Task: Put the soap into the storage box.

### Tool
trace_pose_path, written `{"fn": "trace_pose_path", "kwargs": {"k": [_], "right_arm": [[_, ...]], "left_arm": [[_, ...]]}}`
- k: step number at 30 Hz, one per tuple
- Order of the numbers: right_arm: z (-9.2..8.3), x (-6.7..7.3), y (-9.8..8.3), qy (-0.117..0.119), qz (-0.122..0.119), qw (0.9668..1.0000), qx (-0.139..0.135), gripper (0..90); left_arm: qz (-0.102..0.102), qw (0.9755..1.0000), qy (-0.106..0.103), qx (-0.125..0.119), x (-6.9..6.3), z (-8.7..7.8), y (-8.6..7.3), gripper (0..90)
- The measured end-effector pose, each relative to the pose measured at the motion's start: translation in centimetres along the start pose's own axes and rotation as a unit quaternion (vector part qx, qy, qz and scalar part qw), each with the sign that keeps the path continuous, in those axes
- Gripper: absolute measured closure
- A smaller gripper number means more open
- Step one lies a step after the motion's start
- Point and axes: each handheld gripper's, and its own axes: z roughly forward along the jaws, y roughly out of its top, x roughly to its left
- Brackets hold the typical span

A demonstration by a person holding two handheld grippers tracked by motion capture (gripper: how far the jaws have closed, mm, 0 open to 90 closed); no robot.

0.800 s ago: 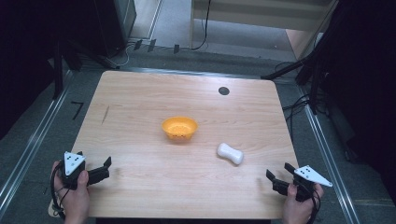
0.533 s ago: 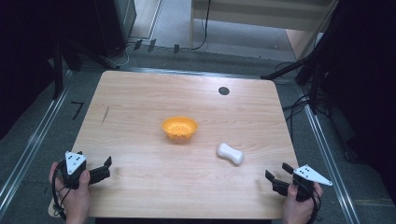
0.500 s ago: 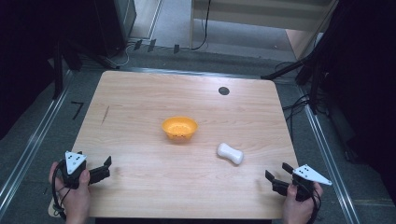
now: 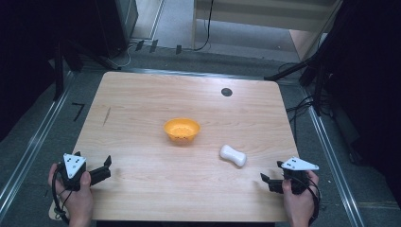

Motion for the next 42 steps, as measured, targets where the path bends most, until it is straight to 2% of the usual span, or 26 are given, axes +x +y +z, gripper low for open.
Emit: {"fn": "trace_pose_path", "kwargs": {"k": [1, 2, 5, 6, 9, 10, 12, 18, 21, 22, 24, 25, 26, 32, 33, 34, 36, 39, 40, 42], "right_arm": [[0.0, 0.0, 0.0, 0.000, 0.000, 1.0000, 0.000, 17.1], [0.4, 0.2, 0.9, -0.001, -0.017, 0.9998, 0.011, 17.1], [0.7, 0.4, 1.7, 0.010, -0.025, 0.9994, 0.020, 17.2], [1.0, 0.5, 2.5, 0.019, -0.033, 0.9988, 0.030, 17.2], [1.3, 0.8, 3.3, 0.023, -0.046, 0.9977, 0.044, 17.4], [1.4, 0.8, 3.6, 0.025, -0.052, 0.9972, 0.049, 17.6], [1.6, 0.9, 4.0, 0.027, -0.061, 0.9957, 0.064, 18.7], [2.2, 1.0, 5.0, 0.044, -0.069, 0.9917, 0.099, 20.1], [2.3, 0.9, 5.3, 0.048, -0.074, 0.9905, 0.106, 21.2], [2.5, 0.8, 5.6, 0.055, -0.076, 0.9889, 0.115, 22.2], [2.6, 0.8, 5.7, 0.054, -0.080, 0.9879, 0.121, 22.2], [2.8, 0.7, 6.0, 0.054, -0.088, 0.9859, 0.132, 22.4], [2.8, 0.7, 6.2, 0.054, -0.088, 0.9854, 0.135, 22.6], [2.9, 0.5, 7.1, 0.065, -0.089, 0.9839, 0.141, 26.5], [3.1, 0.5, 7.5, 0.075, -0.088, 0.9817, 0.151, 27.7], [3.1, 0.5, 7.5, 0.075, -0.088, 0.9817, 0.151, 27.7], [3.5, 0.8, 8.1, 0.078, -0.096, 0.9792, 0.161, 27.8], [3.8, 1.1, 8.4, 0.086, -0.097, 0.9788, 0.159, 27.8], [4.1, 1.4, 8.8, 0.099, -0.093, 0.9790, 0.152, 27.9], [4.3, 1.9, 9.1, 0.102, -0.096, 0.9782, 0.153, 28.1]], "left_arm": [[0.000, 1.0000, 0.000, 0.000, 0.0, 0.0, 0.0, 0.0], [-0.006, 1.0000, 0.002, -0.003, 0.1, 0.0, 0.0, 0.0], [-0.006, 1.0000, -0.001, -0.003, 0.1, -0.1, 0.0, 0.0], [-0.003, 1.0000, -0.006, 0.001, 0.1, 0.0, 0.0, 0.0], [0.005, 0.9999, -0.013, 0.004, 0.0, 0.0, 0.0, 0.0], [0.014, 0.9997, -0.019, 0.001, -0.2, -0.1, 0.0, 0.0], [0.020, 0.9996, -0.018, -0.001, -0.4, -0.1, -0.1, 0.0], [0.022, 0.9996, -0.018, 0.002, -0.4, -0.1, 0.0, 0.0], [0.025, 0.9995, -0.019, 0.001, -0.5, -0.1, 0.0, 0.0], [0.027, 0.9995, -0.017, 0.002, -0.5, -0.1, 0.0, 0.0], [0.028, 0.9995, -0.016, 0.002, -0.5, 0.0, 0.0, 0.4], [0.026, 0.9996, -0.011, 0.001, -0.6, 0.0, 0.0, 2.6], [0.026, 0.9996, -0.011, 0.001, -0.6, 0.0, 0.0, 3.4], [0.026, 0.9996, -0.012, 0.003, -0.6, 0.0, 0.0, 3.4], [0.022, 0.9996, -0.015, 0.005, -0.5, 0.0, 0.0, 3.5], [0.022, 0.9996, -0.015, 0.005, -0.5, 0.0, 0.0, 3.4], [0.020, 0.9997, -0.016, 0.006, -0.4, 0.0, 0.0, 3.5], [0.020, 0.9996, -0.016, 0.006, -0.4, 0.1, 0.0, 3.4], [0.020, 0.9996, -0.016, 0.006, -0.4, 0.1, 0.0, 3.5], [0.021, 0.9996, -0.016, 0.007, -0.4, 0.1, 0.0, 3.5]]}}
